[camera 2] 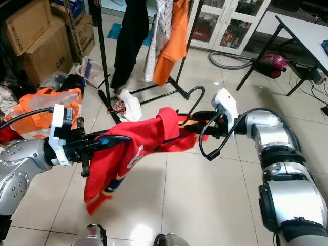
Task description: Hang hanger
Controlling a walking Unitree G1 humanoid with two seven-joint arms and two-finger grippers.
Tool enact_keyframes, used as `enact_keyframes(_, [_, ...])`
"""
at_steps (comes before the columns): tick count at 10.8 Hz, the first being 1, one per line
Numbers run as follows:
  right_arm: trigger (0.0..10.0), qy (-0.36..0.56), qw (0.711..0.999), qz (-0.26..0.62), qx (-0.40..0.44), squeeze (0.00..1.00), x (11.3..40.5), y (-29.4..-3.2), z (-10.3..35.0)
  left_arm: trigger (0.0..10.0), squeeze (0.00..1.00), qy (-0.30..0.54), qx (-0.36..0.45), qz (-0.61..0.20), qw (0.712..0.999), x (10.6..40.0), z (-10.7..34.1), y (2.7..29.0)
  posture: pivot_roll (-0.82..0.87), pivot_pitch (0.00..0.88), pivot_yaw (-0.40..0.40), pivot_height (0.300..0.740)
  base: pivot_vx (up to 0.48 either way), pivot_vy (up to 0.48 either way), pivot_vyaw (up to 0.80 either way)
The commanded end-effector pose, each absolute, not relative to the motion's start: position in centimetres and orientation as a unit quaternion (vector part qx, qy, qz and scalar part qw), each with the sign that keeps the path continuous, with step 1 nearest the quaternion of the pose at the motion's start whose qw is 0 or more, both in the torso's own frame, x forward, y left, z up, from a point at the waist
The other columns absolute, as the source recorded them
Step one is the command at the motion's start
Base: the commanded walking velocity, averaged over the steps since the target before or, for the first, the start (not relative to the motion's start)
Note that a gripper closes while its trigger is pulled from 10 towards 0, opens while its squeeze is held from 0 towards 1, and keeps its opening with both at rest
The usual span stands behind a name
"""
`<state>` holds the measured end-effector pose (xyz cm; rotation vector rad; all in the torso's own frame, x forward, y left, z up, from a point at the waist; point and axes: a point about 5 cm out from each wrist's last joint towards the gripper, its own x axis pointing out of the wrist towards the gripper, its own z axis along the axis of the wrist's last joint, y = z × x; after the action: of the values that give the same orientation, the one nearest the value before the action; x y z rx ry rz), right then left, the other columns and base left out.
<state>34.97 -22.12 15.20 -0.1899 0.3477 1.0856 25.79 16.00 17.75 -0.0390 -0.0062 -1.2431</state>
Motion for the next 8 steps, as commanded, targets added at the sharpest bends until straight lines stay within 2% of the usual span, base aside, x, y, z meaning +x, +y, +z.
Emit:
enact_keyframes(1, [10.0,0.171,0.841,0.505,-0.09,0.0,34.88,-22.48,14.89,10.0,0.0,-0.041,-0.013,-0.606,0.794,25.58,19.36,15.07,0.09,0.113,-0.148,0.74,0.0,0.0,0.0])
enact_keyframes(2, [9.3,0.166,0.846,0.5,-0.081,0.0,35.03,-22.37,14.97,10.0,0.0,-0.041,-0.013,-0.606,0.794,25.53,19.4,15.1,0.1,0.114,-0.148,0.74,0.0,0.0,0.0])
enact_keyframes(3, [0.0,0.164,0.847,0.499,-0.08,0.0,35.13,-22.21,15.0,10.0,0.0,-0.041,-0.013,-0.606,0.795,25.49,19.4,15.12,0.1,0.114,-0.148,0.74,0.0,0.0,0.0])
enact_keyframes(8, [0.0,0.162,0.845,0.504,-0.073,0.0,35.22,-22.0,15.14,10.0,0.0,-0.041,-0.015,-0.605,0.795,25.49,19.38,15.0,0.09,0.12,-0.153,0.74,0.0,0.0,0.0])
